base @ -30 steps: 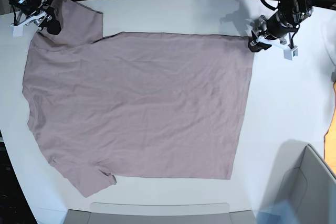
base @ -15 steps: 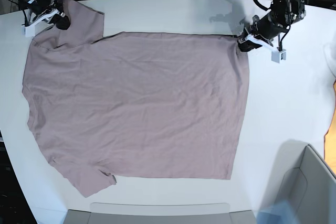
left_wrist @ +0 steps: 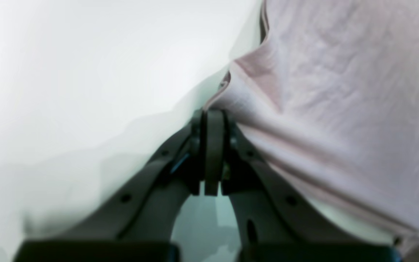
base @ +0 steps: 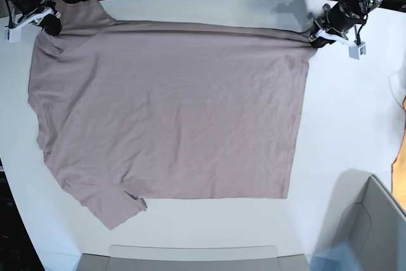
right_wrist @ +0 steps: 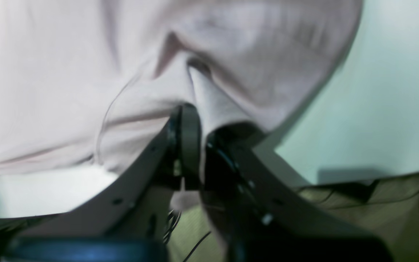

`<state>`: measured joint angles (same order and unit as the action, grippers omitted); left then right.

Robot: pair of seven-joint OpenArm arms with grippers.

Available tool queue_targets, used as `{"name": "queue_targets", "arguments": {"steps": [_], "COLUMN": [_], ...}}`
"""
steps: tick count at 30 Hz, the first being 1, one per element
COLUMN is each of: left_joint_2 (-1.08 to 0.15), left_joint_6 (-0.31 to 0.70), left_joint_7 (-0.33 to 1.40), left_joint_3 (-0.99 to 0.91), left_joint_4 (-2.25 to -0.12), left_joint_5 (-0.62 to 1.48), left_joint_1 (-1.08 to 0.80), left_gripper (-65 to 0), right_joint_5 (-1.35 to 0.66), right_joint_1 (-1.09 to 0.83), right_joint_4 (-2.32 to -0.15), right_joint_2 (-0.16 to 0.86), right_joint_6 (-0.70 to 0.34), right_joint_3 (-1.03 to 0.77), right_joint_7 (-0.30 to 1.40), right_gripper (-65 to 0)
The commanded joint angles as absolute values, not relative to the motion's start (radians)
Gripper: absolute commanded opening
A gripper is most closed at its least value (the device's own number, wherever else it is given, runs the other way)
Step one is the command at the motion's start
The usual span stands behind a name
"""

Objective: Fold the T-shirt properly
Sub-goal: 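Pull the grasped shoulder edge over the shirt body with both grippers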

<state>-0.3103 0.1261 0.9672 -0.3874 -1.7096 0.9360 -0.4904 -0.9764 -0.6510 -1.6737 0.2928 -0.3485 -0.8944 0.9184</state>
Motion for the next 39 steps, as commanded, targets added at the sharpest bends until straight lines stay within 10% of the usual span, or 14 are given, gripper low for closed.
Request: {"name": "queue_targets", "arguments": {"steps": [1,15,39], "left_joint_2": [-0.326,-0.3,-0.306], "left_joint_6": [0.127,0.125,0.12], "left_joint_7": [0.94,0.963,1.127], "left_joint_3": [-0.403,-0.521,-0.455], "left_joint_4": [-1.744,-1.974,-1.724], "left_joint_5": [0.938,0.94,0.894], "left_joint_1": [-0.506,-0.627,-0.151], "left_gripper": [-65.0,-65.0,-65.0], "right_joint_5": [-0.986,-0.983,-0.536], "right_joint_1": [-0.676,-0.725,-0.262], "right_joint_4": [-1.704,-1.88,-1.747], "right_joint_2": [0.305,0.305,0.378], "right_joint_6": [-0.349,-0.351,-0.349], "right_joint_3": [-0.917,-0.97,-0.622], "right_joint_7": [0.905,0.905,0.905], "right_gripper": [-65.0,-65.0,-65.0]}}
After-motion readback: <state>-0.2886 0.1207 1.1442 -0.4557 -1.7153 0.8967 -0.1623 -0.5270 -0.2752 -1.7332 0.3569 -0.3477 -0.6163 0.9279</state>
